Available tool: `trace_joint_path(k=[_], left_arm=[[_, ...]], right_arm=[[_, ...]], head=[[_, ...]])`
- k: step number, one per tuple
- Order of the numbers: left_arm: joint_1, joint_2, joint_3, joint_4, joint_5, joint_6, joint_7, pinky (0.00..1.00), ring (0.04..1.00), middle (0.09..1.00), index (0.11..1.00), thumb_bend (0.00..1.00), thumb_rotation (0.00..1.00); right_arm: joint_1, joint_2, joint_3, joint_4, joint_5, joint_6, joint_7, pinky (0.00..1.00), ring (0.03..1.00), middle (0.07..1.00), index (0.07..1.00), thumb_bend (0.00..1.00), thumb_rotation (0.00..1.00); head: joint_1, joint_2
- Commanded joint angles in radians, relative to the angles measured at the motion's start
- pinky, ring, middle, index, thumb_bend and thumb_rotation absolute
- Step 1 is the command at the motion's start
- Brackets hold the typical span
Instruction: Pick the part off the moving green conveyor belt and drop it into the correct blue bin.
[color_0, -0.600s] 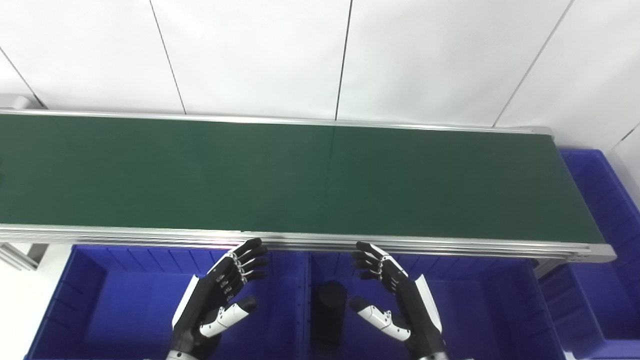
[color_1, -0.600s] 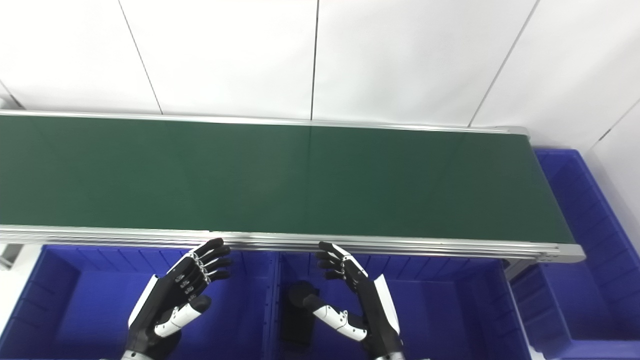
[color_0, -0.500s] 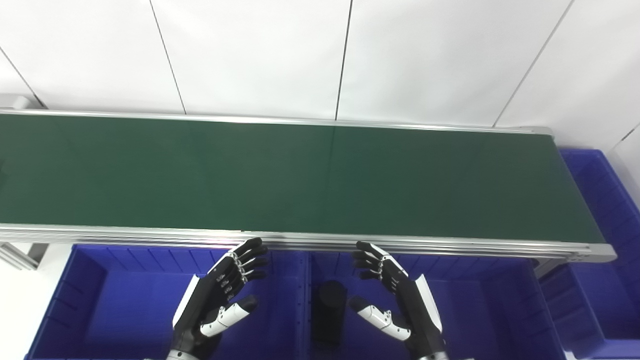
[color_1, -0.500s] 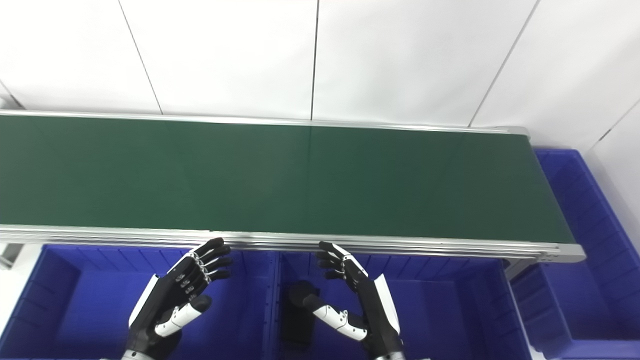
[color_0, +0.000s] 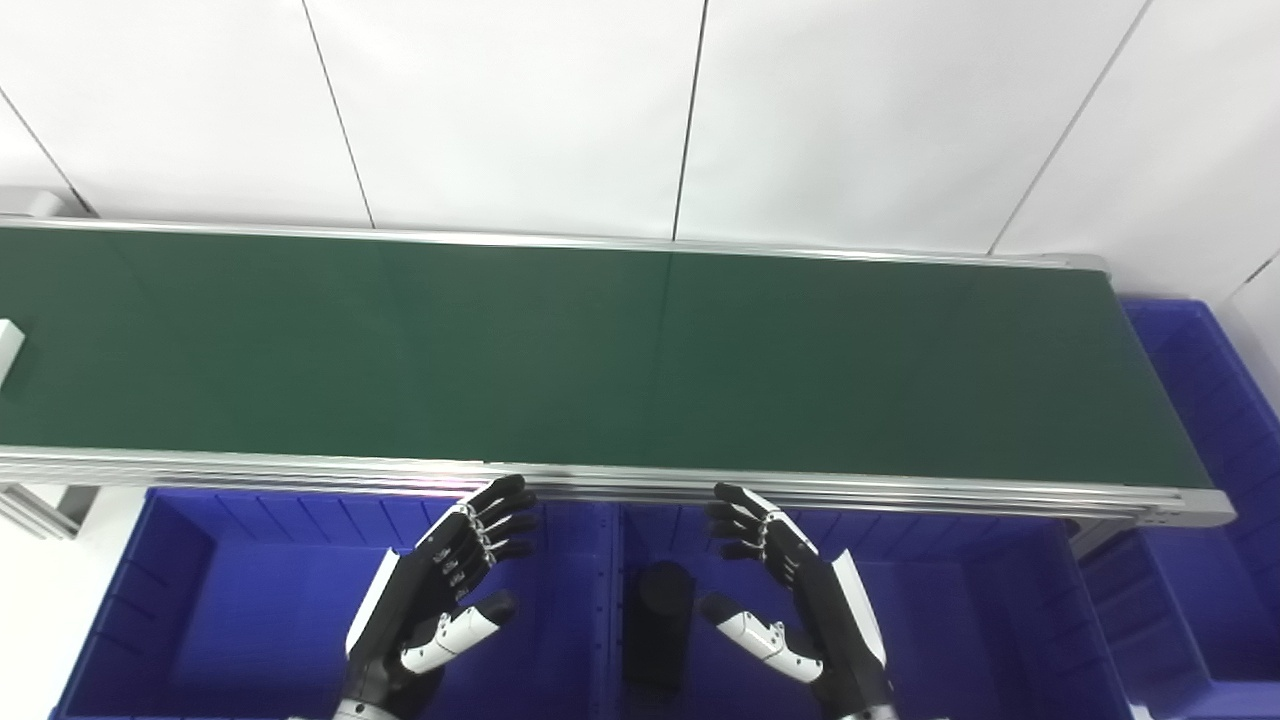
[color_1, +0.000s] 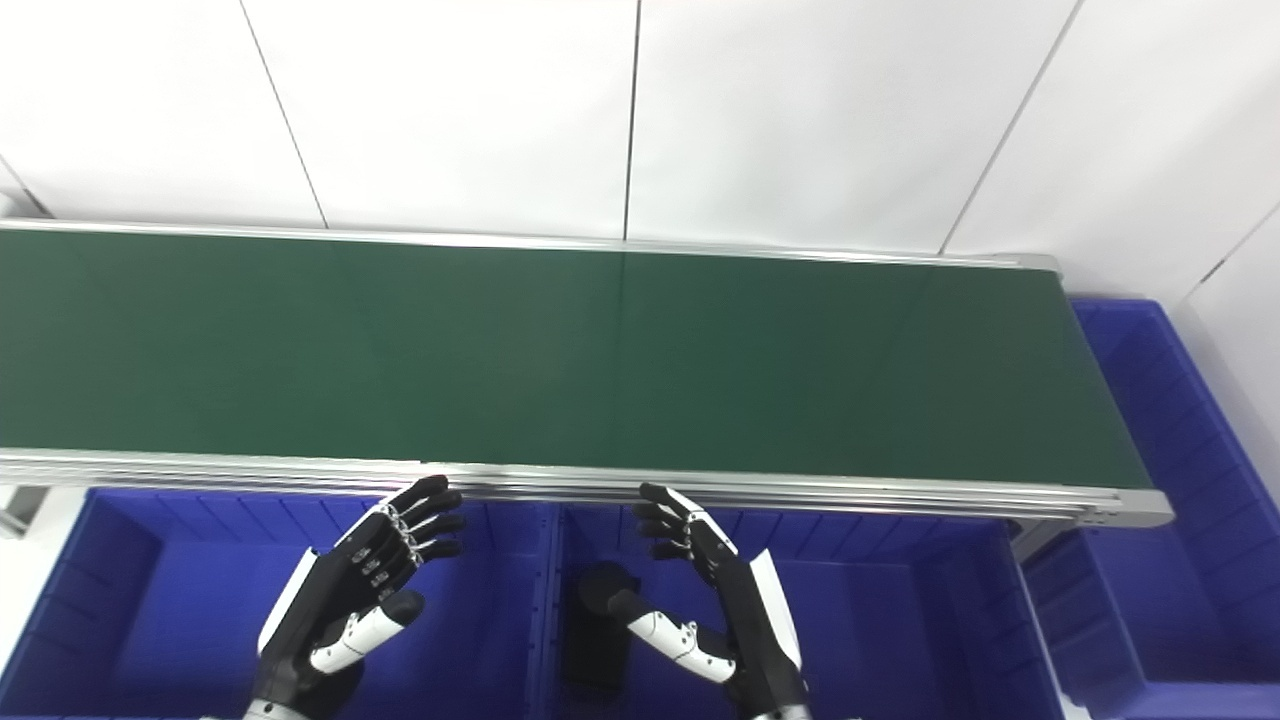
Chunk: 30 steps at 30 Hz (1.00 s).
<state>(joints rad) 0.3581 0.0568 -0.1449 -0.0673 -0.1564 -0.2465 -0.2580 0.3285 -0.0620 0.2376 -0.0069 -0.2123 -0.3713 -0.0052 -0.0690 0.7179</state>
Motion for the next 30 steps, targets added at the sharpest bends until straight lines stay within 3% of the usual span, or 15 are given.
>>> trace_joint_path(k=[1,23,27,30], left_arm=[[-0.005,-0.006,-0.003,-0.018,0.000,-0.038,0.001,0.73,0.785,0.822,0.835,0.90,0.52],[-0.007,-0.008,-0.001,-0.005,-0.007,-0.047,-0.001,0.73,0.791,0.827,0.833,0.91,0.51],[-0.012,-0.006,-0.004,0.010,-0.004,-0.058,-0.005,0.73,0.782,0.817,0.836,0.90,0.51],[-0.016,-0.010,-0.008,0.026,-0.002,-0.070,-0.006,0.71,0.765,0.801,0.832,0.89,0.50]], right_arm=[[-0.010,0.004,0.002,-0.020,0.003,-0.042,0.006,0.69,0.758,0.791,0.837,0.67,0.58],[-0.011,0.005,0.002,-0.015,0.000,-0.041,0.004,0.69,0.761,0.792,0.837,0.68,0.57],[-0.015,0.002,-0.002,-0.004,0.003,-0.049,0.003,0.69,0.762,0.796,0.834,0.67,0.56],[-0.019,-0.003,-0.005,0.009,0.002,-0.059,0.001,0.69,0.762,0.795,0.836,0.67,0.57]], head=[[-0.001,0.000],[0.015,-0.011],[0.056,-0.026],[0.130,-0.051]])
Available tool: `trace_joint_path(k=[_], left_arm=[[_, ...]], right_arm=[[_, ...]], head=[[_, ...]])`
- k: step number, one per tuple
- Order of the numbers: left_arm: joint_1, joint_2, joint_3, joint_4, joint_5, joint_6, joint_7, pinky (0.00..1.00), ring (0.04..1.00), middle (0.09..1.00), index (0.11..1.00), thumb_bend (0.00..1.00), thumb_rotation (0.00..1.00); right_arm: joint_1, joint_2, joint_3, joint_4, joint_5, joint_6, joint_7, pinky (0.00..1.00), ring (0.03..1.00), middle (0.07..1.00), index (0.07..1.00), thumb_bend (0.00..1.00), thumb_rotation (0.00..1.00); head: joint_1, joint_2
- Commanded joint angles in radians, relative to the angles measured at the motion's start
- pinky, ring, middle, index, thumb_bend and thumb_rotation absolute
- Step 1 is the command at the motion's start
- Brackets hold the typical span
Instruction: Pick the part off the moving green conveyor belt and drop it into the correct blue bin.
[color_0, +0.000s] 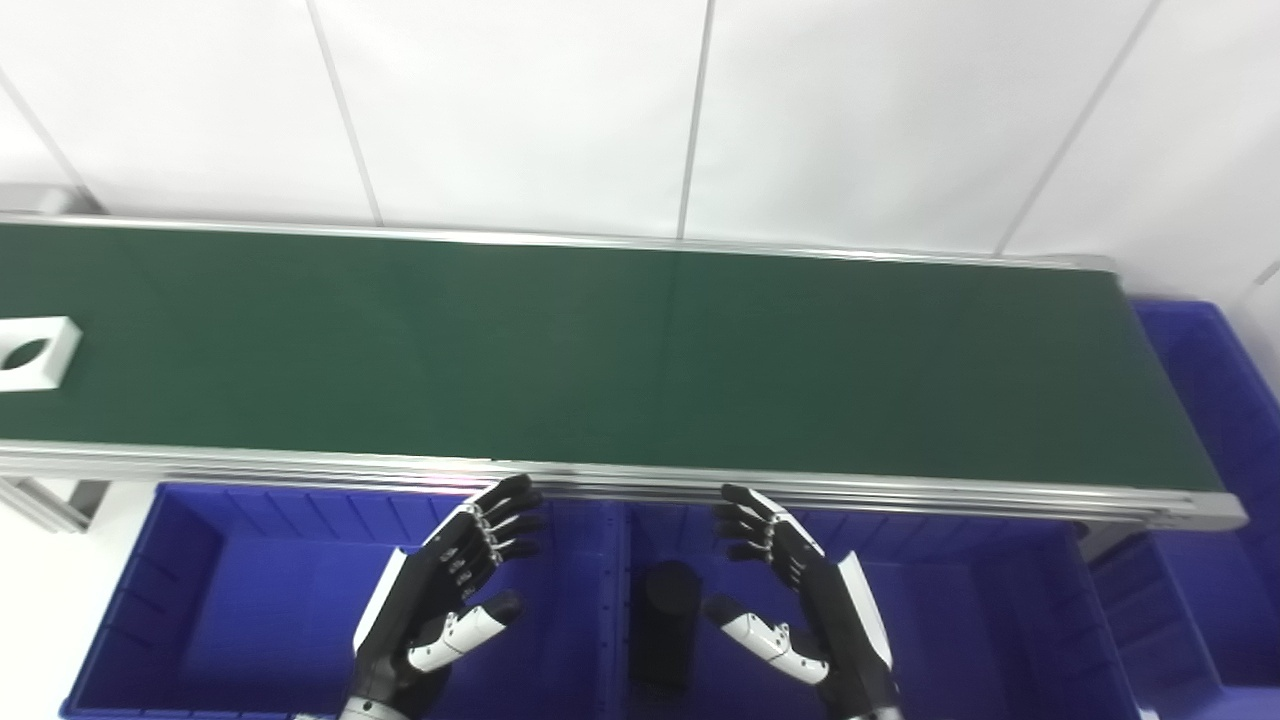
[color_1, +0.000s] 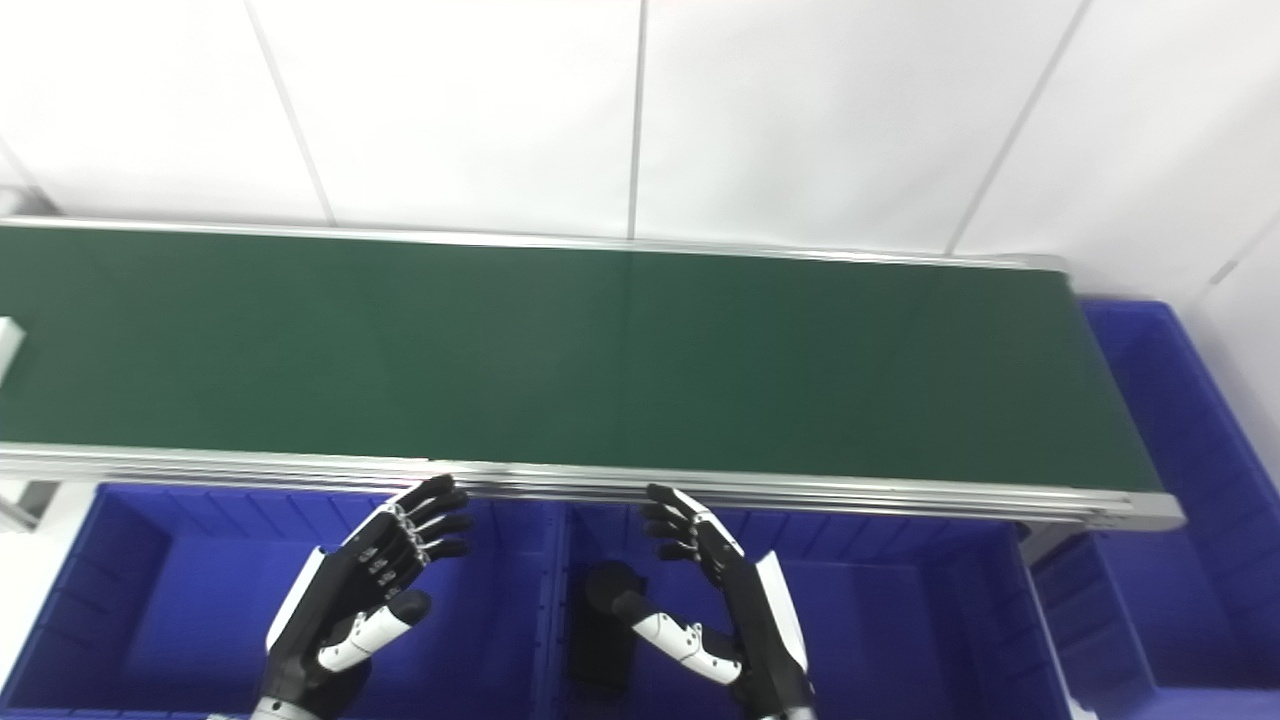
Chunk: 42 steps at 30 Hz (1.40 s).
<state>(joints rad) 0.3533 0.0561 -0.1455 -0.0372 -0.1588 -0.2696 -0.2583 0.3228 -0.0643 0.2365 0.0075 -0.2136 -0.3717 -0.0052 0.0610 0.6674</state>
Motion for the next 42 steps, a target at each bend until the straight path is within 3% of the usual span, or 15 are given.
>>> trace_joint_path(k=[1,2,5,13,27,42], left_arm=[[-0.013,-0.010,-0.008,0.001,0.002,-0.051,-0.005,0.71,0.764,0.798,0.830,0.89,0.49],[-0.014,-0.013,-0.009,0.009,0.003,-0.056,-0.004,0.71,0.764,0.798,0.829,0.89,0.49],[-0.019,-0.020,-0.012,0.032,0.003,-0.071,-0.003,0.71,0.764,0.794,0.821,0.89,0.46],[-0.036,-0.025,-0.007,0.100,0.027,-0.115,-0.001,0.69,0.751,0.783,0.811,0.91,0.42],[-0.056,-0.015,0.005,0.148,0.038,-0.132,0.001,0.65,0.721,0.767,0.788,0.90,0.34],[-0.057,0.009,0.012,0.133,0.044,-0.154,-0.004,0.62,0.682,0.733,0.771,0.89,0.28]], right_arm=[[-0.015,-0.002,-0.005,-0.002,0.003,-0.063,0.000,0.69,0.762,0.794,0.836,0.67,0.57],[-0.016,-0.005,-0.006,0.005,0.007,-0.070,0.001,0.69,0.762,0.794,0.837,0.67,0.57],[-0.021,-0.012,-0.006,0.024,0.018,-0.086,0.003,0.69,0.764,0.798,0.841,0.66,0.57],[-0.040,-0.028,0.013,0.072,0.011,-0.098,-0.028,0.69,0.766,0.804,0.848,0.64,0.58],[-0.076,-0.048,0.072,0.134,0.022,-0.098,-0.100,0.68,0.761,0.807,0.855,0.59,0.57],[-0.096,-0.046,0.099,0.171,0.029,-0.098,-0.138,0.69,0.769,0.814,0.863,0.58,0.54]], head=[[0.000,0.000],[0.039,-0.018],[0.064,-0.033],[0.186,-0.131],[0.208,-0.209],[0.256,-0.262]])
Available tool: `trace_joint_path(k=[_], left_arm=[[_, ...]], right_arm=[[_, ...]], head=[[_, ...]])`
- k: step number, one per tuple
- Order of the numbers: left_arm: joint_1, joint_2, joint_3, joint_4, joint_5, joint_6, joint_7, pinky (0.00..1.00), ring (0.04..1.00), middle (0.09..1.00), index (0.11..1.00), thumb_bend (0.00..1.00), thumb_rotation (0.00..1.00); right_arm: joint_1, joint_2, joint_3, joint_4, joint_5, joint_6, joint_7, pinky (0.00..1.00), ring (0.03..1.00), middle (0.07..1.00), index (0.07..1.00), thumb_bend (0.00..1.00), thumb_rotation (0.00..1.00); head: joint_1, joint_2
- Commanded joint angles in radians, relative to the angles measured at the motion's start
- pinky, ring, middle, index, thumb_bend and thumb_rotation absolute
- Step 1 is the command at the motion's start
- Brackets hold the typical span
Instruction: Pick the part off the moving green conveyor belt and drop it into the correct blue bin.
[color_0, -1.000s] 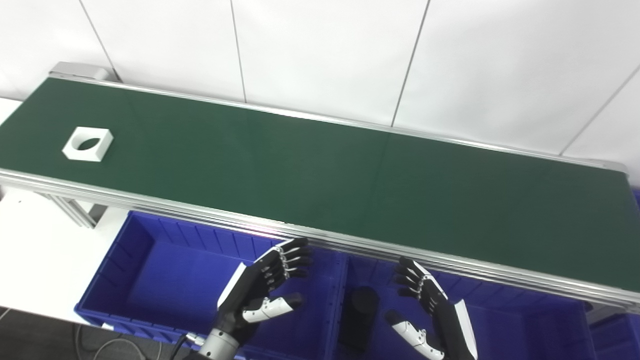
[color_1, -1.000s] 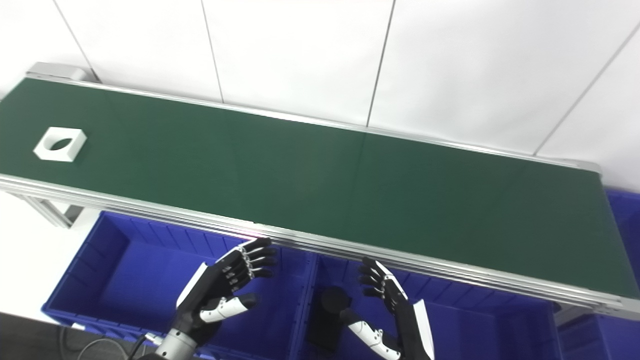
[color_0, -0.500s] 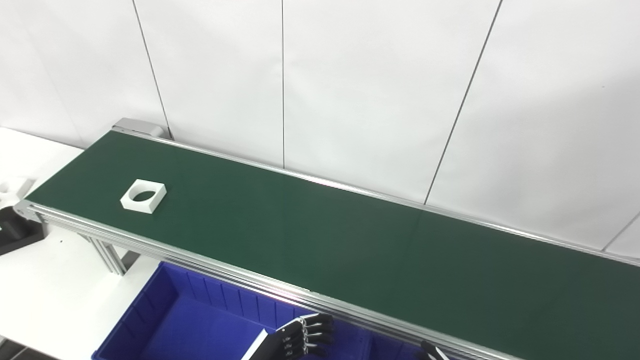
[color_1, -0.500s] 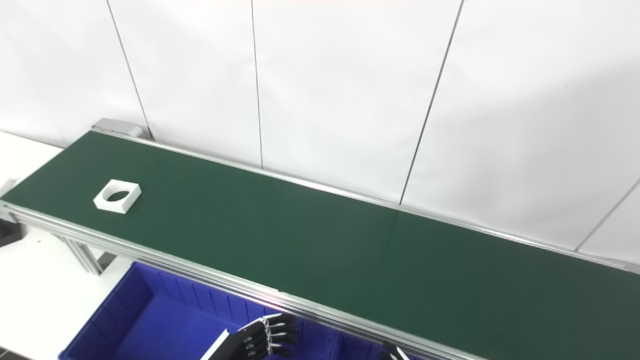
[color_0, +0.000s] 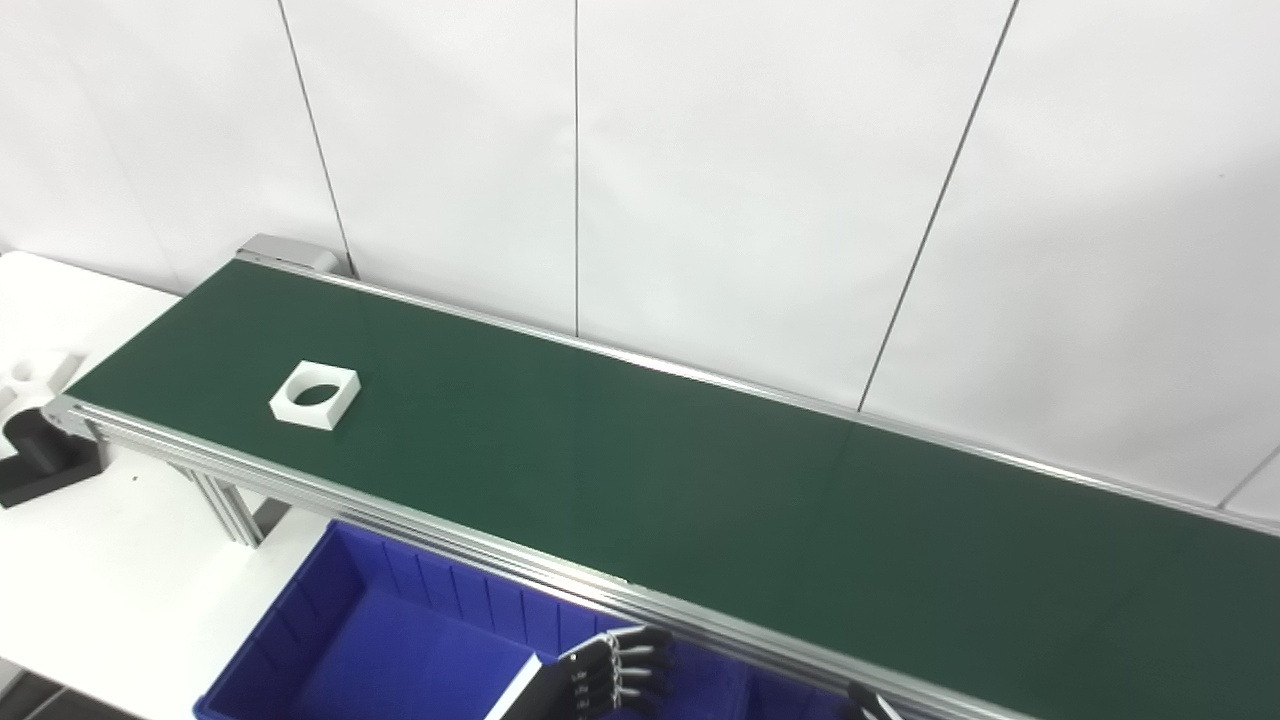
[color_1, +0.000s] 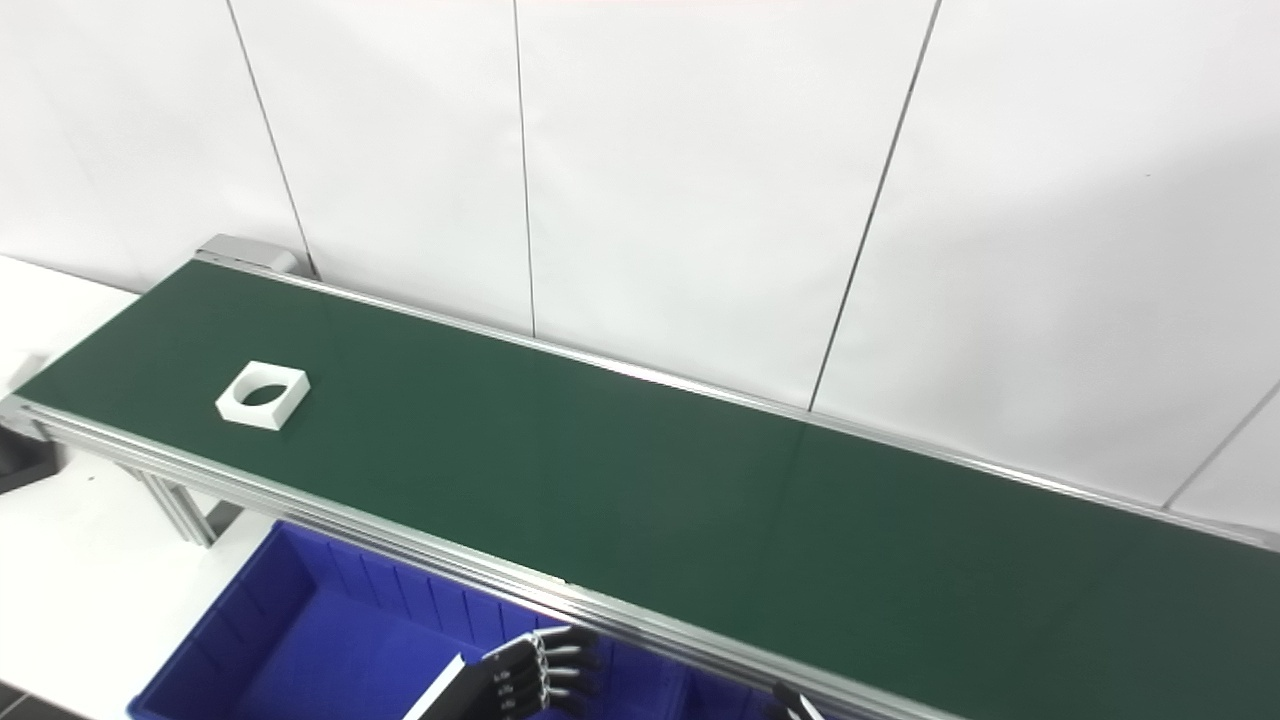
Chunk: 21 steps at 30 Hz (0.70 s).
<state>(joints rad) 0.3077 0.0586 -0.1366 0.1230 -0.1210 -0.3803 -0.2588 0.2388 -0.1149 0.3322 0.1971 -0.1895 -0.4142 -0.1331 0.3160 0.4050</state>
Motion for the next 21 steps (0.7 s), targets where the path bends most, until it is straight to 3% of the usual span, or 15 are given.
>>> trace_joint_path(k=[1,7,17,21], left_arm=[[-0.010,0.011,0.003,-0.039,0.011,-0.042,-0.001,0.62,0.680,0.731,0.768,0.88,0.27],[-0.008,0.050,0.003,-0.133,0.063,-0.004,0.004,0.61,0.684,0.736,0.738,0.89,0.23],[-0.021,0.139,0.029,-0.352,0.062,0.126,0.000,0.58,0.662,0.710,0.712,0.95,0.25],[-0.040,0.172,0.047,-0.416,0.040,0.150,-0.007,0.57,0.646,0.698,0.707,0.95,0.22]], right_arm=[[-0.013,0.005,0.005,-0.017,0.009,-0.056,-0.011,0.69,0.770,0.814,0.864,0.57,0.54],[-0.021,0.012,0.012,-0.006,0.017,-0.055,-0.014,0.70,0.774,0.812,0.869,0.55,0.52],[-0.033,0.013,0.019,0.005,0.013,-0.055,-0.026,0.70,0.777,0.815,0.873,0.51,0.50],[-0.036,0.011,0.018,0.006,0.015,-0.055,-0.028,0.70,0.774,0.813,0.873,0.50,0.50]], head=[[0.001,0.000],[0.009,-0.008],[0.020,-0.015],[0.033,-0.016]])
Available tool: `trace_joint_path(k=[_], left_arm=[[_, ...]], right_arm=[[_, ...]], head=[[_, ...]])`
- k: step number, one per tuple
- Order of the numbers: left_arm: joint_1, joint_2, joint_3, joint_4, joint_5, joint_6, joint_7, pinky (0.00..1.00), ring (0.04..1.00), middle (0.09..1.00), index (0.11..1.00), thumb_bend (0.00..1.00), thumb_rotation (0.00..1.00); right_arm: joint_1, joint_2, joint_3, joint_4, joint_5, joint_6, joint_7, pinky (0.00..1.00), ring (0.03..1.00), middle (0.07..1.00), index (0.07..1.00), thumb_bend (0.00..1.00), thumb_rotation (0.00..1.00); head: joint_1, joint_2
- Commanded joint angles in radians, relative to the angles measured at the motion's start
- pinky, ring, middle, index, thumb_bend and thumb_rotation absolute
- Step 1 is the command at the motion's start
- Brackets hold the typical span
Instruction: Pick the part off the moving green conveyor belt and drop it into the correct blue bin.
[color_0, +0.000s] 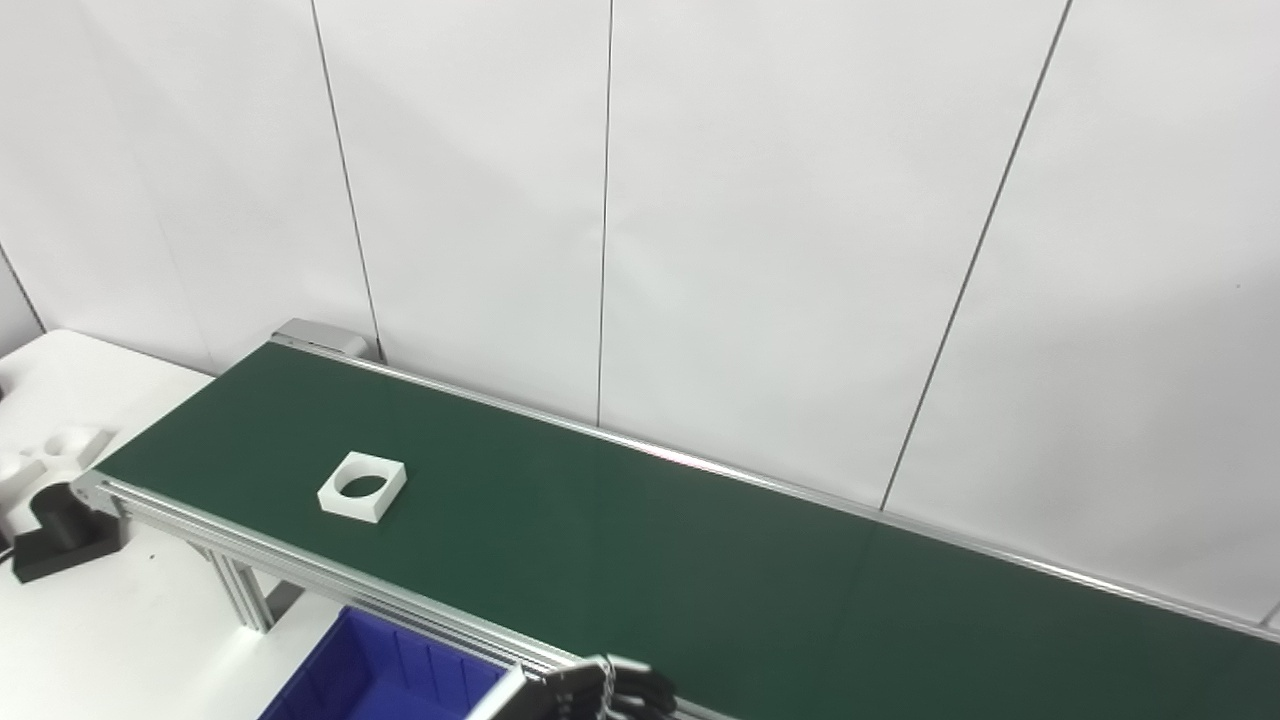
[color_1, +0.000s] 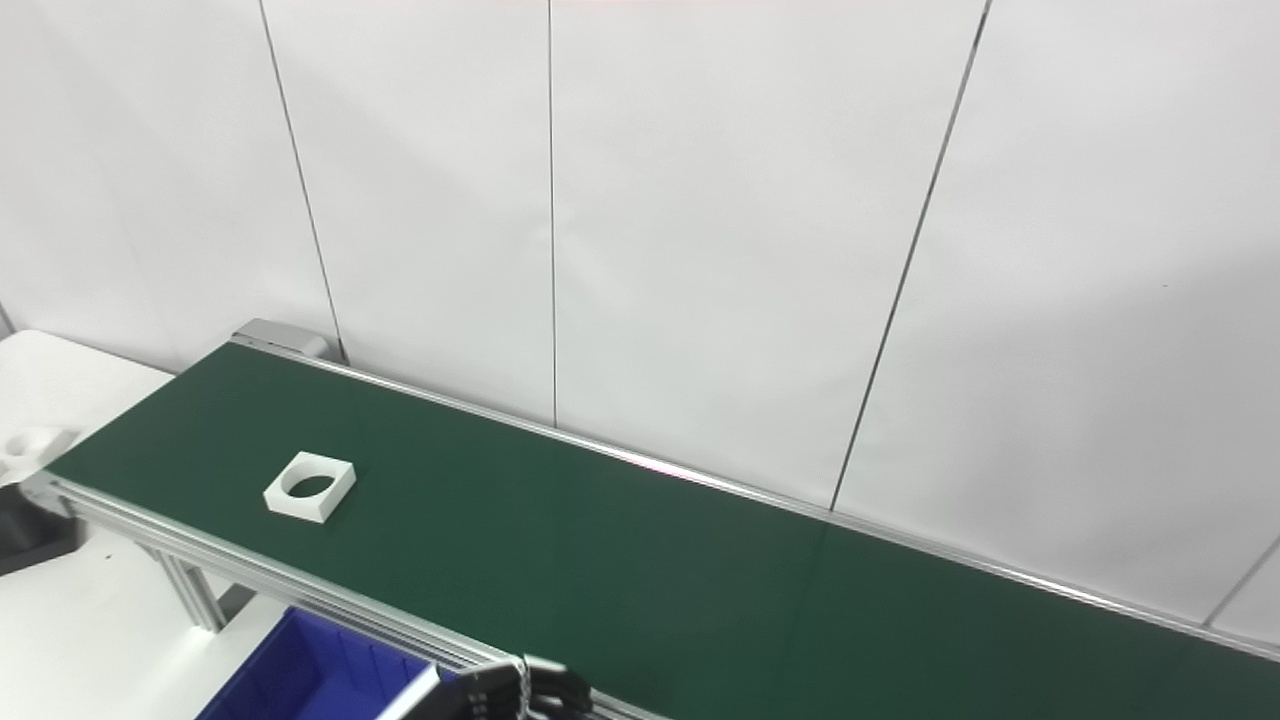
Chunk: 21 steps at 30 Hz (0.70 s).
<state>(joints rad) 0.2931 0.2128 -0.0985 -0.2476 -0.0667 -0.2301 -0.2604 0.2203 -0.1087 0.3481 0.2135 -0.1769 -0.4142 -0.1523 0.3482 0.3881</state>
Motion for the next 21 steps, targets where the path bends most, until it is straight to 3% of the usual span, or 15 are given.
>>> trace_joint_path(k=[1,6,9,14,21], left_arm=[[-0.032,0.026,0.014,-0.059,-0.016,0.005,-0.007,0.57,0.645,0.698,0.703,0.95,0.22],[-0.065,0.064,0.051,-0.151,0.002,0.081,0.006,0.56,0.650,0.699,0.688,0.99,0.21],[-0.092,0.089,0.084,-0.198,0.065,0.110,0.018,0.55,0.647,0.692,0.675,1.00,0.24],[-0.144,0.126,0.124,-0.245,0.171,0.157,0.025,0.59,0.690,0.710,0.689,0.95,0.20],[-0.193,0.148,0.155,-0.227,0.248,0.222,0.024,0.65,0.742,0.770,0.741,0.84,0.18]], right_arm=[[-0.019,0.003,0.002,-0.009,0.004,-0.055,-0.009,0.70,0.773,0.813,0.874,0.50,0.50],[-0.024,0.000,0.000,-0.007,0.007,-0.055,-0.011,0.70,0.775,0.816,0.874,0.48,0.48],[-0.027,-0.005,-0.001,-0.006,0.013,-0.055,-0.009,0.70,0.776,0.816,0.873,0.46,0.45],[-0.035,-0.013,0.000,0.002,0.014,-0.055,-0.012,0.69,0.772,0.818,0.881,0.43,0.44],[-0.043,-0.017,-0.007,0.009,0.032,-0.055,-0.002,0.72,0.779,0.820,0.891,0.42,0.44]], head=[[0.006,0.001],[0.019,-0.001],[0.032,-0.001],[0.049,-0.001],[0.064,0.001]])
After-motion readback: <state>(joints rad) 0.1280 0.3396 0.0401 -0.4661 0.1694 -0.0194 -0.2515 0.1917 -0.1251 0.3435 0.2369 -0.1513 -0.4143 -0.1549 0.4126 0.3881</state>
